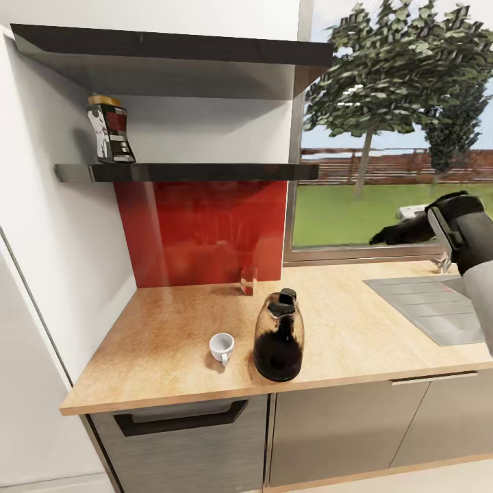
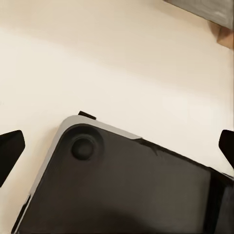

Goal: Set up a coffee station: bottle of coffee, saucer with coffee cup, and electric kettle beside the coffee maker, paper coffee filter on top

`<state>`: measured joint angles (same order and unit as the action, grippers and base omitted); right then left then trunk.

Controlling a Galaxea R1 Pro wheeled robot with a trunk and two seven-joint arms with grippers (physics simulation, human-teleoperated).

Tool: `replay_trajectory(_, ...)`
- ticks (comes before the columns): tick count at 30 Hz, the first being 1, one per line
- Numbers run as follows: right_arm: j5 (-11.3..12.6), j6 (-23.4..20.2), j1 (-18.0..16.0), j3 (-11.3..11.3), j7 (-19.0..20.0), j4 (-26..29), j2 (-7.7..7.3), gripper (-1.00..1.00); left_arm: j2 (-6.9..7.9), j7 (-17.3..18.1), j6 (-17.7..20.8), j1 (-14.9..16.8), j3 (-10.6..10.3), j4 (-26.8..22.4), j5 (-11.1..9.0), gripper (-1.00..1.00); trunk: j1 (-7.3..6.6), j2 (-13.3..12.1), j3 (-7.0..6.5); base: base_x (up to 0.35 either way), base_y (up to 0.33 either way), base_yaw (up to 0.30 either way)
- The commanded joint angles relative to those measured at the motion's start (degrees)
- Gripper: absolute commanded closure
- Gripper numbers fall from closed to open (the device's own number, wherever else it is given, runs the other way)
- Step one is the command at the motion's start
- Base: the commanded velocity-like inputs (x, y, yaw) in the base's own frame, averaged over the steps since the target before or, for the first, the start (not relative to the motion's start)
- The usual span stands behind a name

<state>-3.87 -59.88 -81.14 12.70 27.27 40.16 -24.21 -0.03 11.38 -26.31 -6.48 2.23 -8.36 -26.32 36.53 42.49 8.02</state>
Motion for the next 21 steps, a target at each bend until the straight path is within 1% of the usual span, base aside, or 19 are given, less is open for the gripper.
replay_trajectory(1,-0.8,-0.1,-0.1,2.5,0.7,-0.3,0.40,-1.00,-0.11,0.7,0.0,0.0,0.3,-0.1,-0.6,-1.00,0.01,0.1,0.08,0.000,0.000,0.000)
replay_trajectory(2,-0.2,-0.1,-0.2,6.7,1.2,-0.6,1.05,-1.00,-0.25,0.9,-0.1,0.0,0.3,0.0,-0.7,-1.00,0.01,0.1,0.08,0.000,0.000,0.000)
replay_trajectory(3,0.3,-0.1,-0.2,8.6,1.5,-0.6,1.27,-1.00,-0.30,1.0,-0.1,0.0,0.3,0.0,-0.7,-1.00,0.01,0.1,0.08,0.000,0.000,0.000)
replay_trajectory(4,1.7,-0.1,-0.3,11.6,2.0,-0.4,1.55,-1.00,-0.37,1.1,-0.1,0.0,0.3,0.0,-0.8,-1.00,0.01,0.1,0.08,0.000,0.000,0.000)
replay_trajectory(5,4.3,-0.1,-0.3,14.8,2.6,0.9,1.67,-1.00,-0.45,1.2,-0.2,0.0,0.4,0.1,-0.9,-1.00,0.01,0.1,0.08,0.000,0.000,0.000)
replay_trajectory(7,6.9,-0.1,-0.3,17.4,3.1,2.7,1.69,-1.00,-0.71,1.2,-0.2,0.0,0.4,0.2,-1.0,-1.00,0.01,0.1,0.08,0.000,0.000,0.000)
replay_trajectory(8,8.1,-0.1,-0.3,18.9,3.3,3.4,1.75,-1.00,-1.13,1.1,-0.3,0.0,0.4,0.3,-1.0,-1.00,0.01,0.1,0.08,0.000,0.000,0.000)
replay_trajectory(9,8.6,-0.1,-0.4,19.6,3.5,3.7,1.90,-1.00,-1.40,1.0,-0.3,0.0,0.3,0.4,-1.1,-1.00,0.01,0.1,0.08,0.000,0.000,0.000)
replay_trajectory(11,9.0,-0.1,-0.4,20.2,3.7,3.9,2.13,-1.00,-1.64,1.0,-0.3,0.0,0.3,0.5,-1.1,-1.00,0.01,0.1,0.08,0.000,0.000,0.000)
replay_trajectory(15,9.5,-0.1,-0.4,20.3,3.9,4.1,2.69,-1.00,-1.85,0.9,-0.4,0.0,0.4,0.6,-1.1,-1.00,0.01,0.1,0.08,0.000,0.000,0.000)
replay_trajectory(18,9.5,-0.1,-0.4,19.3,3.9,4.1,3.40,-1.00,-1.88,0.9,-0.3,0.0,0.4,0.7,-1.2,-1.00,0.01,0.1,0.08,0.000,0.000,0.000)
replay_trajectory(21,9.6,-0.1,-0.4,18.3,3.9,4.2,3.76,-1.00,-1.89,0.9,-0.3,0.0,0.4,0.7,-1.2,-1.00,0.01,0.1,0.08,0.000,0.000,0.000)
